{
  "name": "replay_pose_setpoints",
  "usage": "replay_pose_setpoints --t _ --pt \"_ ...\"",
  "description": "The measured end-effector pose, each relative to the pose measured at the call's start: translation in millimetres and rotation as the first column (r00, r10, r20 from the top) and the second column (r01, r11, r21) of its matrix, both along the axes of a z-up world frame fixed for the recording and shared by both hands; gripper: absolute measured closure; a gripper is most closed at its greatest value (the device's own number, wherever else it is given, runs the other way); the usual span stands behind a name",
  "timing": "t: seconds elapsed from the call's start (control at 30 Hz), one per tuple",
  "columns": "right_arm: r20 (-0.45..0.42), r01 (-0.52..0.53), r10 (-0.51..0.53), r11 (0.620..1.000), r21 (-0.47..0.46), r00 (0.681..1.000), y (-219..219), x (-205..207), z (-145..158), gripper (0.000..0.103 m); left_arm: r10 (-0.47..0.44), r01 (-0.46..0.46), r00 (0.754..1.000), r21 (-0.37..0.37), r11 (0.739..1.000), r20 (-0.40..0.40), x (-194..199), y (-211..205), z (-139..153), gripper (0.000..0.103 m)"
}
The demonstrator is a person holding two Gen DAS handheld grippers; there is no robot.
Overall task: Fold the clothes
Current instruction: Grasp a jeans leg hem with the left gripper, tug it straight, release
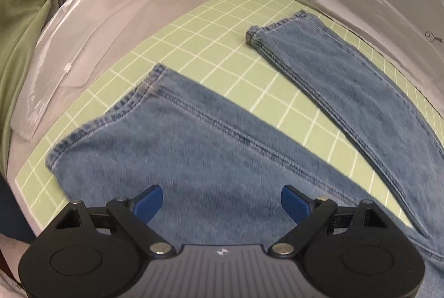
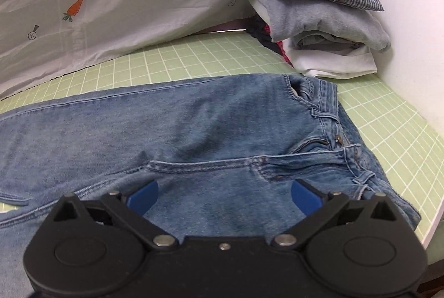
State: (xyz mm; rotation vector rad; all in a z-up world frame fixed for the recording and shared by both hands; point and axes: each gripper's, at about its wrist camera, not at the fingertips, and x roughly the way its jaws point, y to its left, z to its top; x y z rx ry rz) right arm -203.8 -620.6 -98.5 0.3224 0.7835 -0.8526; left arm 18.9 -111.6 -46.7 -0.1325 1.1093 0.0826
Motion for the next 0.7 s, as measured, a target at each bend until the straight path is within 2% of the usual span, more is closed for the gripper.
replay_pose_setpoints --t 0.2,0.27,0.37,0.5,0.53,0.57,0.6,0.7 --pt "0.009 0.087 -0.087 0.996 0.001 0.996 3.6 39.3 -0.5 0.000 -0.023 0.026 0.998 -0.061 0.998 0.057 94.3 -12.0 -9.0 0.015" --pt "0.002 0.128 -0.128 0.992 0.005 0.992 3.5 50.9 -0.2 0.000 -0.027 0.032 0.998 -0.086 0.996 0.058 126.2 -14.4 -16.8 0.026" --pt "0.006 0.199 -0.199 0.980 0.007 0.980 5.6 60.9 5.0 0.000 -0.012 0.018 0.998 -0.103 0.995 0.057 165.2 -16.6 -30.8 0.032" --pt "-0.033 0.198 -0.200 0.979 -0.042 0.979 17.2 70.0 10.1 0.000 0.000 0.009 0.997 -0.133 0.991 0.071 196.4 -17.7 -46.1 0.043" --pt "-0.049 0.198 -0.201 0.979 -0.053 0.978 20.3 71.9 10.7 0.000 -0.011 0.022 0.996 -0.132 0.991 0.088 200.4 -20.1 -46.7 0.057" --pt "-0.057 0.200 -0.203 0.978 -0.052 0.978 22.7 73.5 11.0 0.000 -0.022 0.035 0.994 -0.125 0.992 0.106 203.4 -22.1 -47.0 0.079" --pt "-0.063 0.203 -0.205 0.978 -0.047 0.977 24.8 75.0 11.2 0.000 -0.034 0.049 0.993 -0.126 0.991 0.117 205.6 -22.4 -47.5 0.089" --pt "-0.080 0.205 -0.207 0.978 -0.031 0.975 31.2 78.4 9.5 0.000 -0.071 0.090 0.986 -0.125 0.988 0.153 207.7 -22.1 -48.7 0.091"
